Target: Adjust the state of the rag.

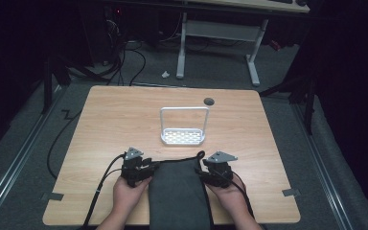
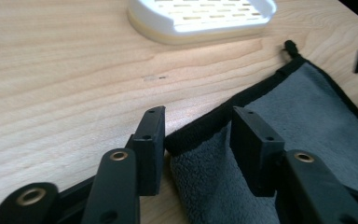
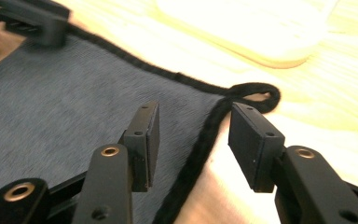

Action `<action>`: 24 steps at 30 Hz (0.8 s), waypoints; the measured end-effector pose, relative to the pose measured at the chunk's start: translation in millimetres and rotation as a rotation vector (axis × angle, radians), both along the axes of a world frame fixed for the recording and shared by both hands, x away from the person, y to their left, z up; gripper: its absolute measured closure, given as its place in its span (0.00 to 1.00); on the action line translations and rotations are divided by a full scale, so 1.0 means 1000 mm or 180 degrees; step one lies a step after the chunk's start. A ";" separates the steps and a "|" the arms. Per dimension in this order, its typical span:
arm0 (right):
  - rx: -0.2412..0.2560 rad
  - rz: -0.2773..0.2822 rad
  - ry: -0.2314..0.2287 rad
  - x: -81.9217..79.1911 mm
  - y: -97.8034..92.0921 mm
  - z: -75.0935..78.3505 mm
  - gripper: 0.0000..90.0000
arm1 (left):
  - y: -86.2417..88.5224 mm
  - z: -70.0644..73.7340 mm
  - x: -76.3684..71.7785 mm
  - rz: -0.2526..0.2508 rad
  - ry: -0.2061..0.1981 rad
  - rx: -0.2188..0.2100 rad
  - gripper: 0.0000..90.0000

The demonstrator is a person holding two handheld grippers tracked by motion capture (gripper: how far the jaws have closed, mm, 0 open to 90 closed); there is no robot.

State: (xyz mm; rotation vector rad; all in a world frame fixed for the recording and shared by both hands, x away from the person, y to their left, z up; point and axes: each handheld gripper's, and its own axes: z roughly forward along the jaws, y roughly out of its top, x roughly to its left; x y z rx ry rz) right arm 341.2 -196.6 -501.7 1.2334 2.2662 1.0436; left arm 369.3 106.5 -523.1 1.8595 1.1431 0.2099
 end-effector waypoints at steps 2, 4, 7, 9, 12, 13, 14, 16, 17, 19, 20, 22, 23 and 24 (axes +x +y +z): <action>-0.0040 -0.0005 -0.0049 0.000 0.000 0.000 0.58 | 0.005 0.006 -0.001 -0.0008 -0.0051 -0.0032 0.60; -0.0058 -0.0003 -0.0061 -0.003 -0.001 -0.001 0.57 | 0.007 0.009 -0.002 0.0006 -0.0043 -0.0063 0.58; -0.0112 0.0020 -0.0033 -0.004 -0.001 -0.004 0.58 | 0.005 0.005 -0.001 0.0027 0.0088 0.0002 0.58; -0.0141 0.0036 -0.0037 -0.003 -0.001 -0.004 0.60 | 0.003 0.003 -0.004 0.0043 0.0128 0.0041 0.58; -0.0156 0.0051 -0.0053 -0.002 0.001 -0.002 0.60 | 0.004 -0.001 -0.005 0.0096 0.0189 0.0068 0.59; -0.0176 0.0071 -0.0076 -0.002 0.002 -0.001 0.60 | 0.004 -0.002 -0.006 0.0129 0.0208 0.0066 0.59; -0.0181 0.0071 -0.0091 -0.002 0.003 -0.001 0.61 | 0.005 -0.003 -0.006 0.0158 0.0229 0.0050 0.60; -0.0195 0.0101 -0.0146 -0.001 0.006 0.000 0.64 | 0.005 -0.005 -0.005 0.0146 0.0297 0.0032 0.61; -0.0230 0.0116 -0.0171 0.000 0.008 0.000 0.64 | 0.003 -0.007 -0.005 0.0136 0.0325 0.0045 0.62; -0.0197 0.0119 -0.0154 0.004 0.012 -0.001 0.64 | 0.000 -0.008 -0.005 0.0126 0.0304 0.0038 0.66; -0.0180 0.0093 -0.0126 0.008 0.014 -0.003 0.65 | -0.001 -0.009 -0.006 0.0113 0.0292 0.0042 0.67; -0.0176 0.0046 -0.0031 0.016 0.015 -0.007 0.65 | -0.002 -0.009 -0.006 0.0093 0.0261 0.0055 0.71; -0.0192 0.0025 -0.0001 0.020 0.016 -0.010 0.64 | -0.002 -0.010 -0.006 0.0089 0.0254 0.0060 0.72; -0.0213 0.0028 0.0027 0.023 0.016 -0.012 0.62 | -0.002 -0.010 -0.006 0.0082 0.0250 0.0065 0.75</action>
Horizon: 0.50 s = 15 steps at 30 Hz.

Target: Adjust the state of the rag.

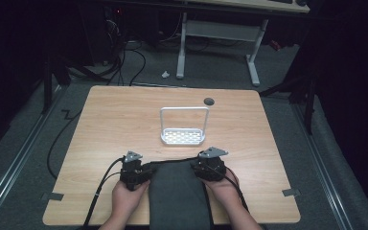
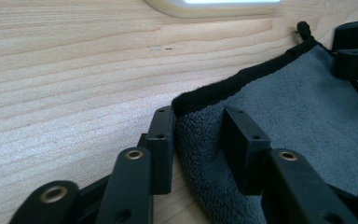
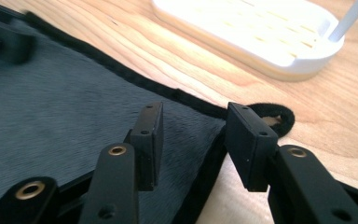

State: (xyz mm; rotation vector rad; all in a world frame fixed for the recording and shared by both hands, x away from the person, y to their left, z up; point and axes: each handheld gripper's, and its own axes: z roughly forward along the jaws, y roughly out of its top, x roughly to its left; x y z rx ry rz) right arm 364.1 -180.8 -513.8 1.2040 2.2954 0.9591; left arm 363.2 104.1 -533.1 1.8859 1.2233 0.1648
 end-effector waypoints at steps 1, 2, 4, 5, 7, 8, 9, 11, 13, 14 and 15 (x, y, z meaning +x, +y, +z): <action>-0.0017 -0.0016 0.0041 0.003 0.000 -0.003 0.60 | 0.000 0.000 0.000 -0.0020 -0.0009 0.0011 0.77; -0.0041 -0.0041 0.0083 0.004 0.000 -0.005 0.58 | 0.000 -0.001 0.000 -0.0025 -0.0005 0.0004 0.78; -0.0018 -0.0074 0.0143 0.005 -0.002 -0.009 0.51 | 0.000 -0.001 0.000 -0.0057 -0.0010 0.0006 0.81; 0.0015 -0.0063 0.0155 0.004 -0.004 -0.010 0.50 | 0.000 -0.001 0.000 -0.0065 -0.0018 0.0005 0.81; 0.0078 -0.0055 0.0148 0.003 -0.005 -0.012 0.50 | 0.000 -0.002 0.000 -0.0079 -0.0025 -0.0014 0.83; 0.0097 -0.0065 0.0135 0.001 -0.005 -0.013 0.52 | 0.000 -0.002 0.000 -0.0079 -0.0033 -0.0014 0.83; 0.0127 -0.0065 0.0102 -0.001 -0.005 -0.014 0.56 | 0.000 -0.002 0.000 -0.0078 -0.0037 -0.0016 0.83; 0.0156 -0.0066 0.0066 -0.003 -0.004 -0.015 0.64 | 0.000 -0.002 0.000 -0.0083 -0.0024 -0.0036 0.83; 0.0210 -0.0057 0.0057 -0.004 -0.003 -0.016 0.73 | 0.001 -0.003 0.000 -0.0083 -0.0007 -0.0076 0.84; 0.0232 -0.0041 0.0070 -0.005 -0.002 -0.016 0.78 | 0.001 -0.003 0.000 -0.0083 0.0000 -0.0076 0.84; 0.0243 -0.0041 0.0085 -0.006 -0.001 -0.016 0.80 | 0.001 -0.003 0.000 -0.0087 -0.0001 -0.0071 0.84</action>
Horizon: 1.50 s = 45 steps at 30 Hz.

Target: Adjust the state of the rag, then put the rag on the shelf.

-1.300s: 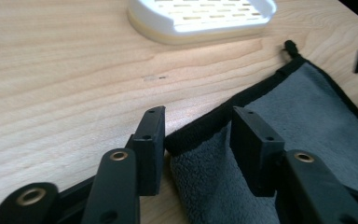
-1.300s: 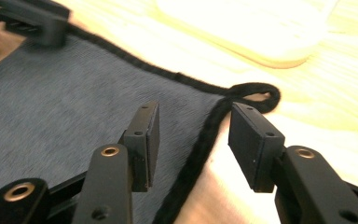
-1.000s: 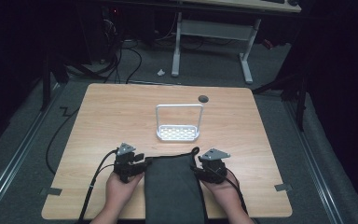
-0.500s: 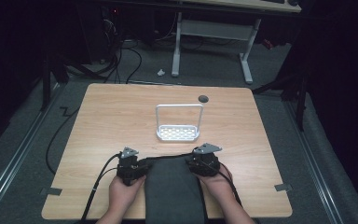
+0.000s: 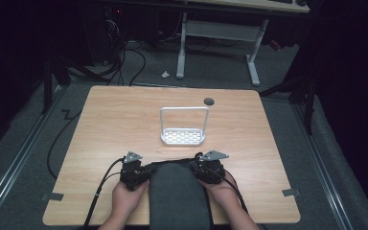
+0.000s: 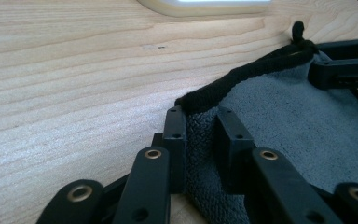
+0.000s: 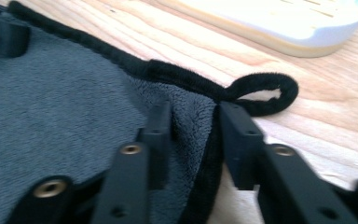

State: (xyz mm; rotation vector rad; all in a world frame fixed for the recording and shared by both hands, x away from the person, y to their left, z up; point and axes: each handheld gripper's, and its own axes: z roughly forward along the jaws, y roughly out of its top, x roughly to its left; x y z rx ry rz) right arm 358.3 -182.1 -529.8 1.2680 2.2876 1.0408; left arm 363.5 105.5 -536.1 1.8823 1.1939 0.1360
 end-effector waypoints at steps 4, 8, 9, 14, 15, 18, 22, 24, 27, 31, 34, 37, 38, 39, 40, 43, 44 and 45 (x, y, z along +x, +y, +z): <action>-0.0002 0.0044 0.0029 -0.001 0.001 0.001 0.87 | 0.000 0.000 0.001 -0.0021 0.0024 -0.0013 0.87; -0.0062 0.0095 -0.0024 -0.002 0.002 0.003 0.88 | 0.000 0.005 -0.003 -0.0076 -0.0070 -0.0042 0.91; -0.0086 0.0102 -0.0079 -0.004 0.002 0.004 0.88 | 0.000 0.007 -0.004 -0.0075 -0.0104 -0.0052 0.91; -0.0016 0.0063 -0.0216 -0.012 -0.002 0.010 0.88 | -0.002 0.014 -0.002 -0.0047 -0.0219 -0.0047 0.92; -0.0007 0.0050 -0.0227 -0.013 -0.002 0.011 0.88 | -0.004 0.016 -0.003 -0.0036 -0.0244 -0.0059 0.92; 0.0070 -0.0013 -0.0297 -0.015 -0.006 0.015 0.88 | -0.008 0.025 -0.003 -0.0052 -0.0372 -0.0054 0.92; 0.0172 -0.0056 -0.0339 -0.017 -0.011 0.019 0.88 | -0.012 0.034 -0.003 -0.0116 -0.0490 -0.0038 0.92; 0.0178 -0.0035 -0.0367 -0.018 -0.011 0.023 0.88 | -0.012 0.037 -0.004 -0.0138 -0.0486 -0.0037 0.93; 0.0165 -0.0024 -0.0464 -0.021 -0.011 0.030 0.88 | -0.009 0.041 -0.005 -0.0101 -0.0578 -0.0052 0.93; 0.0165 -0.0061 -0.0620 -0.024 -0.010 0.041 0.88 | -0.008 0.048 -0.005 -0.0101 -0.0651 -0.0158 0.92; 0.0176 -0.0088 -0.0687 -0.028 -0.009 0.049 0.88 | -0.007 0.056 -0.007 -0.0126 -0.0699 -0.0224 0.92; 0.0174 -0.0083 -0.0762 -0.030 -0.009 0.058 0.88 | -0.007 0.067 -0.007 -0.0150 -0.0801 -0.0241 0.92; 0.0188 -0.0083 -0.0801 -0.030 -0.009 0.062 0.88 | -0.007 0.071 -0.007 -0.0153 -0.0835 -0.0251 0.92; 0.0211 -0.0093 -0.0824 -0.031 -0.009 0.066 0.88 | -0.007 0.075 -0.007 -0.0157 -0.0870 -0.0259 0.92; 0.0217 -0.0094 -0.0865 -0.031 -0.010 0.069 0.88 | -0.007 0.079 -0.007 -0.0154 -0.0907 -0.0282 0.92; 0.0248 -0.0094 -0.0956 -0.033 -0.011 0.082 0.88 | -0.008 0.091 -0.006 -0.0156 -0.0994 -0.0289 0.92; 0.0254 -0.0097 -0.0982 -0.033 -0.011 0.086 0.88 | -0.008 0.096 -0.006 -0.0160 -0.1026 -0.0296 0.92; 0.0255 -0.0088 -0.1014 -0.034 -0.011 0.091 0.88 | -0.009 0.100 -0.006 -0.0160 -0.1063 -0.0296 0.92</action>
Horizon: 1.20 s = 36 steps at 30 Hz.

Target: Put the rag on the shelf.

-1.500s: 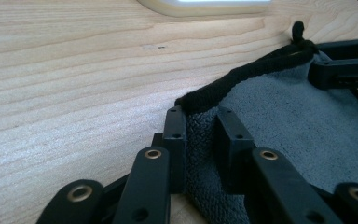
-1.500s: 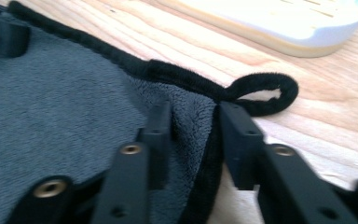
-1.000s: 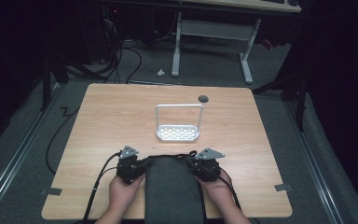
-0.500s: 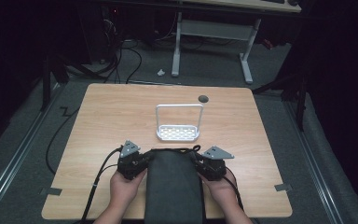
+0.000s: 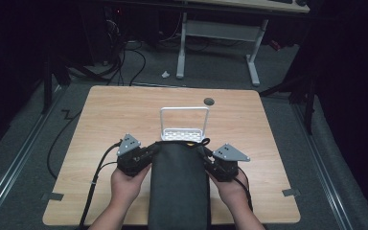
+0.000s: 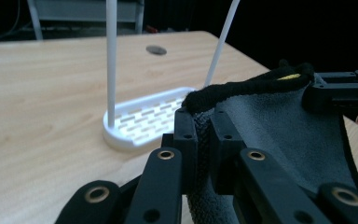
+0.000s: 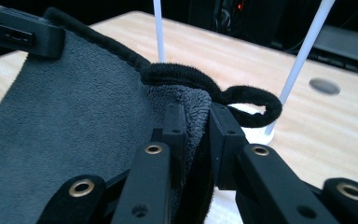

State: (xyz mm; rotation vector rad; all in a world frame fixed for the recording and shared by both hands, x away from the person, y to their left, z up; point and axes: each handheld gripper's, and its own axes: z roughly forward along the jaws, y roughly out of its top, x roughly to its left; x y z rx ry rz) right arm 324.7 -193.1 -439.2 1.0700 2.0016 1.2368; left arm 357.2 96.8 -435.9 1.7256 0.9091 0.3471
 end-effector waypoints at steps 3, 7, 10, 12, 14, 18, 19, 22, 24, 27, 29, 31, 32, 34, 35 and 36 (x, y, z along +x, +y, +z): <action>0.0019 0.0007 -0.0110 -0.001 -0.001 0.013 0.88 | 0.000 0.014 0.000 0.0008 -0.0115 -0.0022 0.92; 0.0059 -0.0009 -0.0244 -0.002 -0.001 0.030 0.88 | 0.001 0.035 -0.001 0.0027 -0.0263 -0.0077 0.92; 0.0121 -0.0017 -0.0365 -0.002 -0.002 0.044 0.88 | 0.002 0.048 0.000 0.0021 -0.0373 -0.0093 0.93; 0.0143 -0.0033 -0.0451 -0.002 -0.002 0.054 0.88 | 0.001 0.058 0.001 0.0022 -0.0438 -0.0100 0.93; 0.0185 -0.0045 -0.0524 -0.002 -0.004 0.065 0.88 | 0.001 0.069 0.004 0.0016 -0.0499 -0.0105 0.93; 0.0233 -0.0081 -0.0659 0.002 -0.010 0.086 0.88 | -0.002 0.091 0.008 -0.0022 -0.0655 -0.0131 0.93; 0.0242 -0.0096 -0.0692 0.002 -0.011 0.091 0.88 | -0.002 0.097 0.009 -0.0010 -0.0709 -0.0114 0.93; 0.0257 -0.0127 -0.0800 0.003 -0.014 0.107 0.88 | -0.005 0.114 0.013 -0.0052 -0.0789 -0.0177 0.94; 0.0265 -0.0133 -0.0867 0.003 -0.016 0.117 0.88 | -0.008 0.123 0.016 -0.0045 -0.0838 -0.0178 0.94; 0.0271 -0.0153 -0.0912 0.005 -0.019 0.126 0.88 | -0.011 0.131 0.021 -0.0047 -0.0872 -0.0167 0.94; 0.0270 -0.0169 -0.0917 0.007 -0.020 0.128 0.88 | -0.013 0.132 0.023 -0.0046 -0.0882 -0.0135 0.94; 0.0258 -0.0178 -0.0931 0.009 -0.021 0.129 0.88 | -0.015 0.132 0.025 -0.0042 -0.0870 -0.0140 0.94; 0.0269 -0.0186 -0.0911 0.010 -0.022 0.129 0.88 | -0.015 0.132 0.026 -0.0030 -0.0876 -0.0112 0.94; 0.0273 -0.0190 -0.0900 0.011 -0.023 0.129 0.88 | -0.017 0.130 0.027 -0.0044 -0.0847 -0.0124 0.94; 0.0261 -0.0192 -0.0900 0.012 -0.023 0.128 0.88 | -0.017 0.130 0.027 -0.0038 -0.0845 -0.0129 0.94; 0.0267 -0.0196 -0.0899 0.012 -0.024 0.128 0.88 | -0.018 0.130 0.028 -0.0040 -0.0849 -0.0121 0.94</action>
